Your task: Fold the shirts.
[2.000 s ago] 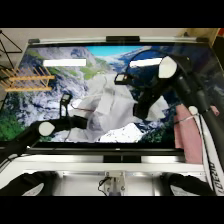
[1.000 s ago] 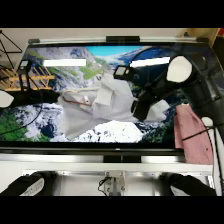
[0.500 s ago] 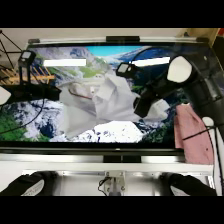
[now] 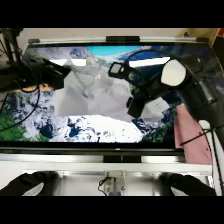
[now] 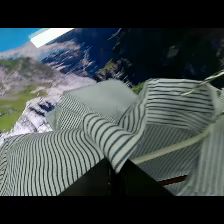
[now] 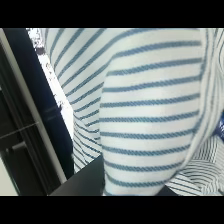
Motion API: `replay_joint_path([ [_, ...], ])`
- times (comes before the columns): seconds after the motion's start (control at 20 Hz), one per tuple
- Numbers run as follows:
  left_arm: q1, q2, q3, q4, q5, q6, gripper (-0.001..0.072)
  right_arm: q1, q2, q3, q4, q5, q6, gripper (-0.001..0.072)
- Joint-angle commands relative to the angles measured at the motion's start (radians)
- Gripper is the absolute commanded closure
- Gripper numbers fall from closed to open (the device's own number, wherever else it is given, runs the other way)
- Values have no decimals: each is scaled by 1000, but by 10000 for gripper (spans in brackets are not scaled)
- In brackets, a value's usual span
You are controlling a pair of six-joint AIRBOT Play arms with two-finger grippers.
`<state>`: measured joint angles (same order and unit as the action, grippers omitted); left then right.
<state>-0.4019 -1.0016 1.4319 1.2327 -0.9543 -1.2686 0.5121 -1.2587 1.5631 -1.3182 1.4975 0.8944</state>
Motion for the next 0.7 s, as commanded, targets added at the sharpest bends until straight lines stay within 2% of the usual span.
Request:
replay_joint_path([
  [0.0, -123, 1, 129, 59, -67, 55, 655, 16, 10, 34, -8, -98, 60, 652],
  [0.05, -145, 1, 167, 126, -133, 38, 656, 11, 16, 61, -24, -117, 83, 652],
  [0.15, -155, 2, 202, 229, -274, -51, 656, -13, 27, 129, -41, -127, 102, 653],
  [0.25, -161, 2, 200, 233, -368, -64, 656, -32, 31, 194, -40, -130, 129, 652],
  [0.5, -254, 0, 134, 234, -351, -64, 650, -37, 31, 247, 49, -156, 185, 652],
  [0.55, -259, 0, 121, 234, -329, -64, 560, -36, 31, 247, 68, -156, 185, 653],
  [0.65, -257, 5, 122, 258, -271, -65, 87, -36, 31, 247, 85, -146, 188, 652],
])
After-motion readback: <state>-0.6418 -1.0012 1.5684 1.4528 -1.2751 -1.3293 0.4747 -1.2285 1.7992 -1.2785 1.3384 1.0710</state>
